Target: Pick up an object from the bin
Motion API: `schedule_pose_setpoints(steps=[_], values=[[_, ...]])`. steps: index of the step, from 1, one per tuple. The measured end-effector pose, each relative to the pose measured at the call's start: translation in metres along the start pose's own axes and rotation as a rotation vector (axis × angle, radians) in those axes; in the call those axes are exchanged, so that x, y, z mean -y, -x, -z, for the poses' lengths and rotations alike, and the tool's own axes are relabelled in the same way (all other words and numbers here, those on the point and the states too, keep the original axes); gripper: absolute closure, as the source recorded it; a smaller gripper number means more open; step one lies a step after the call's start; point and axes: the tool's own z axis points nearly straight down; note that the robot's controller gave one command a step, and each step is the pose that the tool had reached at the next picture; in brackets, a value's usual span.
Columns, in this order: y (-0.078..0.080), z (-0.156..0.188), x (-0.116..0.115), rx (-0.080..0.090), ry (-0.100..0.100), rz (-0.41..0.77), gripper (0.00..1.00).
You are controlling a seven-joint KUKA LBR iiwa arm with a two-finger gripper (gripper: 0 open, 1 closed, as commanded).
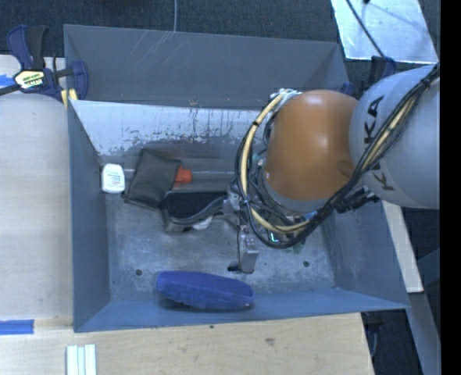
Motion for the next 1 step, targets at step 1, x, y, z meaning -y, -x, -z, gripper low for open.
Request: schedule_pose_setpoints(steps=[1], values=[[0.0701,-0.0278,0.0179,0.01,0.001,-0.172,0.0]])
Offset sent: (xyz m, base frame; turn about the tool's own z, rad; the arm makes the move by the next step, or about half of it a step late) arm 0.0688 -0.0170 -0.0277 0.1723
